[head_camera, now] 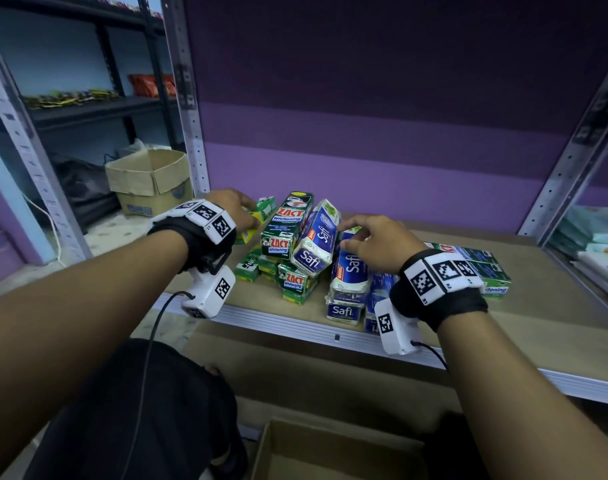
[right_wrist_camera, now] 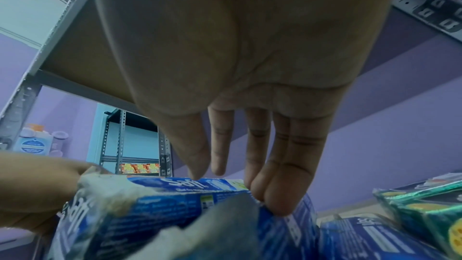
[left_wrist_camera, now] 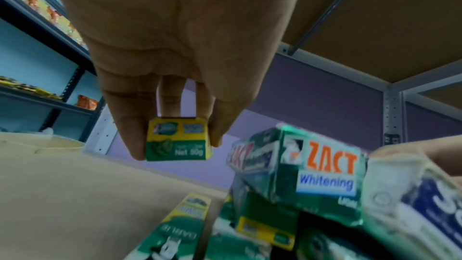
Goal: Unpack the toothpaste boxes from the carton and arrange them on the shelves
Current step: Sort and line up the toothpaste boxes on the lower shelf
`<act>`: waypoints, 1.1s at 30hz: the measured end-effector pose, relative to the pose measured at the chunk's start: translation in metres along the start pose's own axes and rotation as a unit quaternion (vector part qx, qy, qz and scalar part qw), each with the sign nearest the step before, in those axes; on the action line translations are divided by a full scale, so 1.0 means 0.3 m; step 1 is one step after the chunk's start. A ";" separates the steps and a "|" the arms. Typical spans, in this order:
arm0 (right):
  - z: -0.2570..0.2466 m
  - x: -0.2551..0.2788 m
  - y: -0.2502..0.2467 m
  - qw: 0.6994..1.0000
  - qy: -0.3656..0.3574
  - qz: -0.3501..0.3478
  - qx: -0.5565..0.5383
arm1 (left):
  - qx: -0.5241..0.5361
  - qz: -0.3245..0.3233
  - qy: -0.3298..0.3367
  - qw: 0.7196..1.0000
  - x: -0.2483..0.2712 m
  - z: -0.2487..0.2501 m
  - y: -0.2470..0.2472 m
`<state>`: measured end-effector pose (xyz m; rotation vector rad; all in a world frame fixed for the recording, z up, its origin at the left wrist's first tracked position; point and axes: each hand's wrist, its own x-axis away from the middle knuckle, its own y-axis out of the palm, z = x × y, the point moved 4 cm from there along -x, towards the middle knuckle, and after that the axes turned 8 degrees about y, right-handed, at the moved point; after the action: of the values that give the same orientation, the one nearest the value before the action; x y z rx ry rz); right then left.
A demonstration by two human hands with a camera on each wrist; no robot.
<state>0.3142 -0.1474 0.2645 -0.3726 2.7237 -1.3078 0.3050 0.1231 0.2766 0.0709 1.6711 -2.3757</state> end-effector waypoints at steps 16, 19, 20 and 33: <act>-0.015 0.014 0.026 0.999 -0.022 -0.011 0.035 | 0.034 -0.038 0.022 0.998 0.024 -0.066 0.150; -0.014 0.021 0.025 0.999 -0.019 -0.011 0.037 | 0.046 -0.050 0.024 0.997 0.032 -0.061 0.148; -0.014 0.024 0.024 0.999 -0.019 -0.011 0.036 | 0.059 -0.049 0.021 0.997 0.032 -0.060 0.145; -0.011 0.053 0.001 1.000 -0.020 -0.002 0.018 | 0.248 -0.022 0.004 0.968 0.036 0.072 0.017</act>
<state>0.2981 -0.1489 0.2667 -0.3963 2.6636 -1.3336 0.2978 0.0996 0.2774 0.1289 1.0497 -2.7709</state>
